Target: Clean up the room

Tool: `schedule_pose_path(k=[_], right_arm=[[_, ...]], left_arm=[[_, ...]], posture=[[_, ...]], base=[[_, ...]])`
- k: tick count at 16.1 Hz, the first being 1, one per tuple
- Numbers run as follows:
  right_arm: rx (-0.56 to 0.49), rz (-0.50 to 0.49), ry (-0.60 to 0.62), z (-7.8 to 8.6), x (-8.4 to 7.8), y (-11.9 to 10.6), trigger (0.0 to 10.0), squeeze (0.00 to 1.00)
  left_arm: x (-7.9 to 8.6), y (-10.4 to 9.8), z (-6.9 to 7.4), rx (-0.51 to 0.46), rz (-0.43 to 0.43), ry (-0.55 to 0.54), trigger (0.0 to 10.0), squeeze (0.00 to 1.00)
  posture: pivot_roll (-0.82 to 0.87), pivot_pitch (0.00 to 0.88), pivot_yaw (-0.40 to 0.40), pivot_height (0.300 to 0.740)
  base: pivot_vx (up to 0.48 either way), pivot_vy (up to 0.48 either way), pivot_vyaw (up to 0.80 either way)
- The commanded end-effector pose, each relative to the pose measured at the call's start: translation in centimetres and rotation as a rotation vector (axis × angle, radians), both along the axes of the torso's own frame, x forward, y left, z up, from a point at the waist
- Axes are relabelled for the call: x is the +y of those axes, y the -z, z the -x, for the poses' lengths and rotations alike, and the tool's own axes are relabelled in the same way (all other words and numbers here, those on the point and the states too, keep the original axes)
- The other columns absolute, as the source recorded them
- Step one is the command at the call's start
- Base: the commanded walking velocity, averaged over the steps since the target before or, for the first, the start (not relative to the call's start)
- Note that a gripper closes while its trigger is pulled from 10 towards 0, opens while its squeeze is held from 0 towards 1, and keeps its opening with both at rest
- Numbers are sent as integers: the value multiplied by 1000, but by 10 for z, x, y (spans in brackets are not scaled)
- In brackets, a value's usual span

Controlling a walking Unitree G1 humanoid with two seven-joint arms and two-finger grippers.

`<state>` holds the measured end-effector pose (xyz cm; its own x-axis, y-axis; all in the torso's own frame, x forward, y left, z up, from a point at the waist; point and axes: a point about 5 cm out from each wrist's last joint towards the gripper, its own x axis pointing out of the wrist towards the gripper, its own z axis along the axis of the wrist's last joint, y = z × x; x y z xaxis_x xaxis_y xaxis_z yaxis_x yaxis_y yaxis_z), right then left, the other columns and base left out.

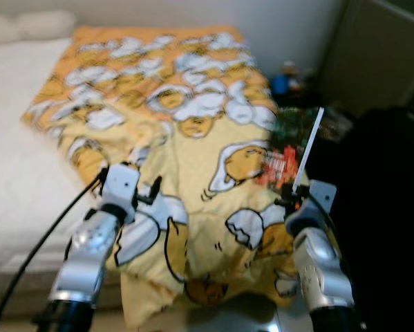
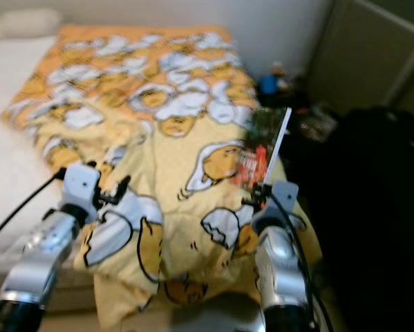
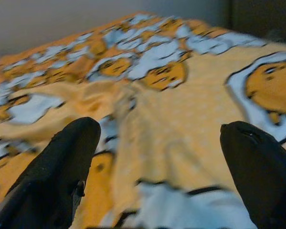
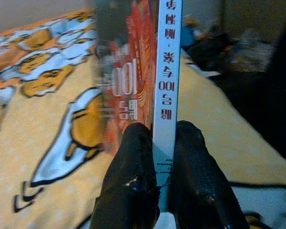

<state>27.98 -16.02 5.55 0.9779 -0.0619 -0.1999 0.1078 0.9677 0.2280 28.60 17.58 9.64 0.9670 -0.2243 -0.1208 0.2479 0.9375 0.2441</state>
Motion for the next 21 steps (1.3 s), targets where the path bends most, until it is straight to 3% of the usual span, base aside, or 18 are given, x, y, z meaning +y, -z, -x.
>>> schedule_pose_path(k=[1,6,17,21], right_arm=[[-54,11,16,-4,-3,-10,10000,0],[-54,23,15,-2,-4,-9,10000,0],[-67,83,-8,-1,-2,-10,10000,0],[-66,93,-6,-1,-2,-9,10000,0]], left_arm=[[0,1,1,4,0,-1,10000,0],[5,1,2,-6,37,-52,10000,0],[10,0,2,-33,32,-117,10000,0],[10,-3,-1,-49,48,-138,10000,0]], posture=[[46,0,5,740],[53,0,2,740],[68,0,-12,740],[77,0,-18,740]], base=[[0,394,-800],[0,393,-160],[0,412,0],[0,453,-500]])
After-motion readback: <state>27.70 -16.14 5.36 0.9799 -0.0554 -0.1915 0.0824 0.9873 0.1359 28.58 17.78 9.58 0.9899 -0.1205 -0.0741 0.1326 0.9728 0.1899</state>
